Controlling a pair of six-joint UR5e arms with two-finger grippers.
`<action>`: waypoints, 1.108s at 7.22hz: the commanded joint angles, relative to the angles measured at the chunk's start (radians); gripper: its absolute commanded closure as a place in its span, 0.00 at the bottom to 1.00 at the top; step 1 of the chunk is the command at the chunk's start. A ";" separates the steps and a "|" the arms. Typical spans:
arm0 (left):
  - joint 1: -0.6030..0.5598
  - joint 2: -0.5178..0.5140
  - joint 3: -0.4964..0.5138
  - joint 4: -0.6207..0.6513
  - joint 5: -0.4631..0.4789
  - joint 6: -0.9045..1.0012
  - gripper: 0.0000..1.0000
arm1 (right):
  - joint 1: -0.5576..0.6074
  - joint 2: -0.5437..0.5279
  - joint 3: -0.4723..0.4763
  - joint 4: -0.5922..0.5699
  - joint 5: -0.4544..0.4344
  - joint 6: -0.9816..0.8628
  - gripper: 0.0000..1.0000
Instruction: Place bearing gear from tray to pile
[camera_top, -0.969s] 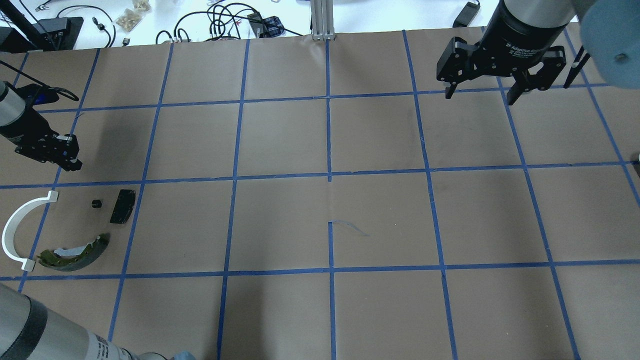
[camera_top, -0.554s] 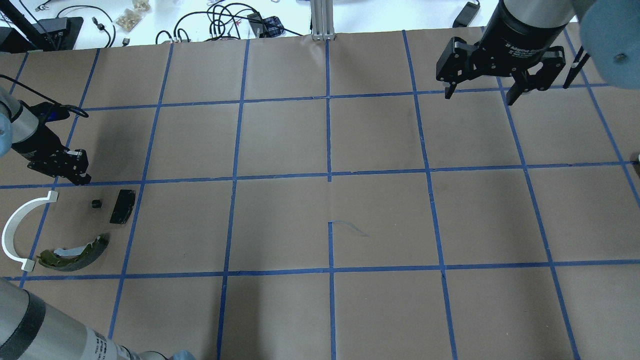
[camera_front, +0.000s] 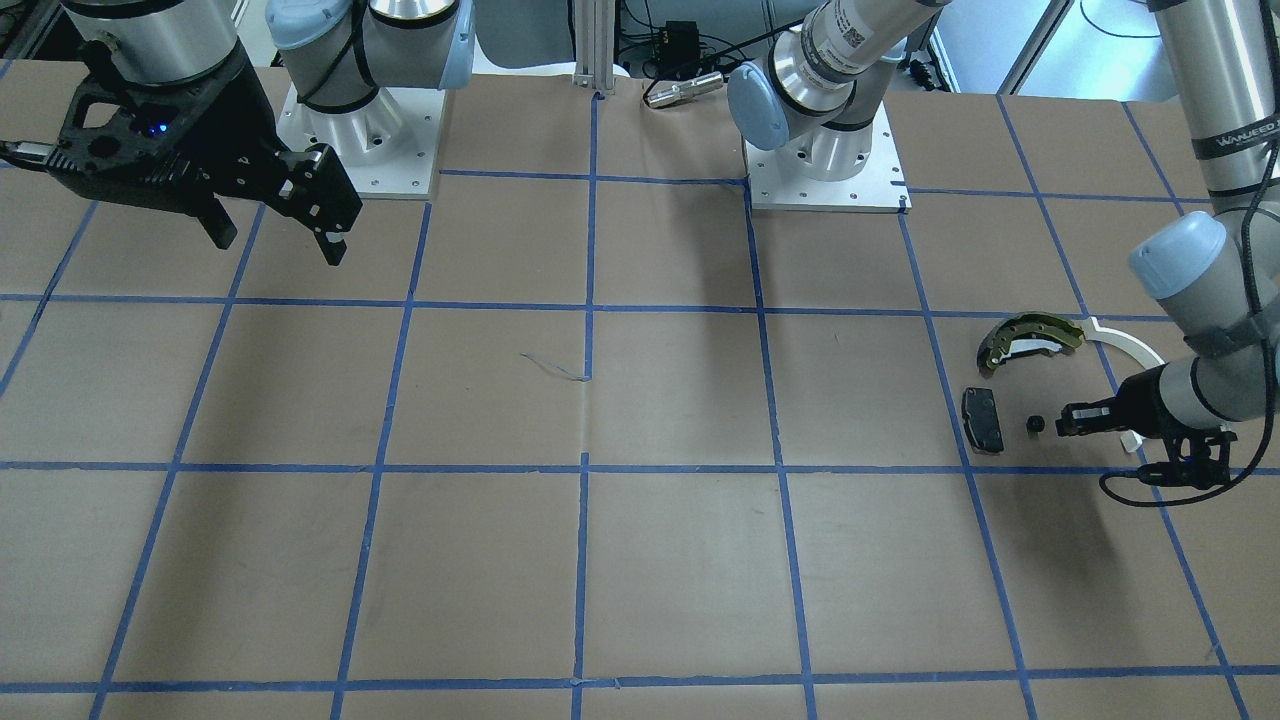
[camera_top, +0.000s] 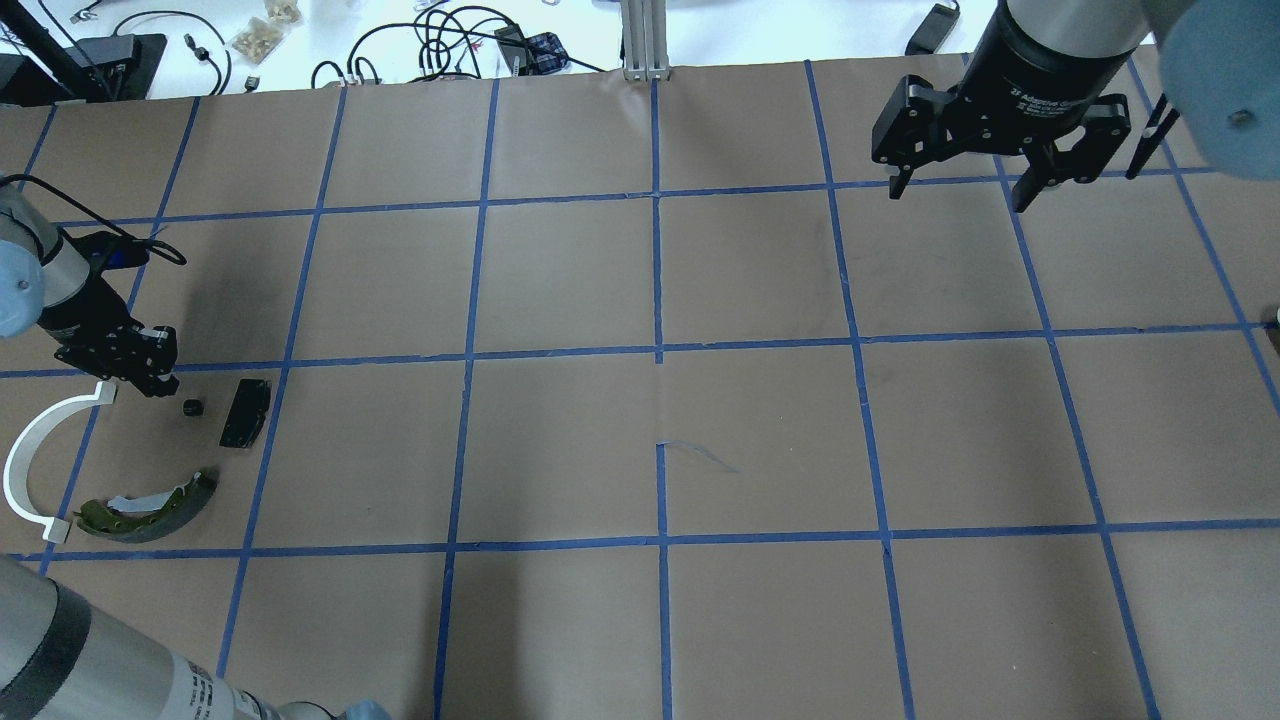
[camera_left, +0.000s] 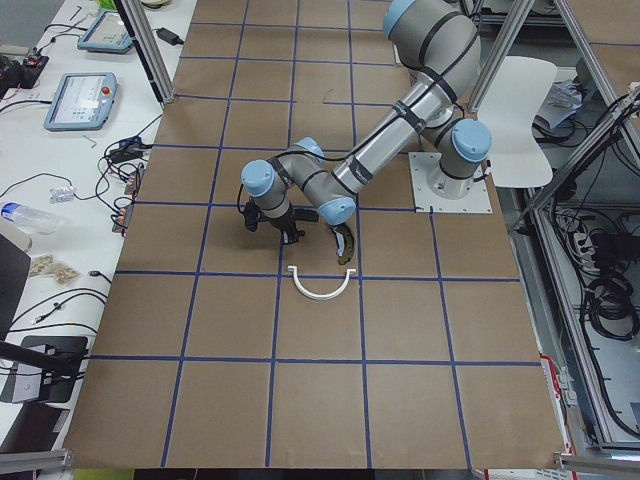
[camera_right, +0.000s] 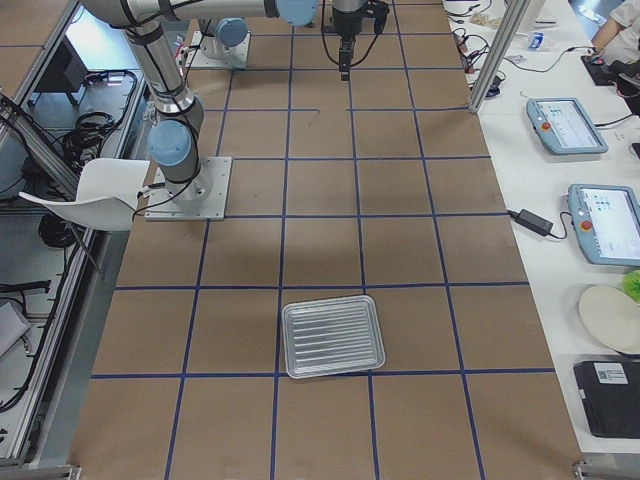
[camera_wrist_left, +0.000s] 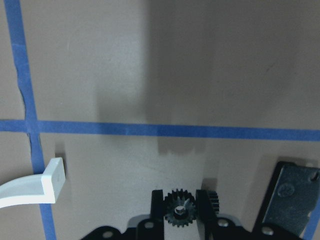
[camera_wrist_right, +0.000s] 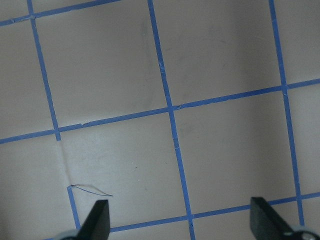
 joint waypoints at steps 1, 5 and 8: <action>0.000 0.001 -0.025 0.022 0.004 0.002 1.00 | 0.000 0.002 0.000 -0.001 0.000 0.002 0.00; 0.000 0.001 -0.026 0.019 0.006 -0.001 0.41 | 0.000 0.002 0.001 -0.001 0.000 0.004 0.00; 0.000 0.004 -0.015 0.017 0.007 -0.004 0.03 | 0.000 -0.001 0.001 -0.001 0.000 0.004 0.00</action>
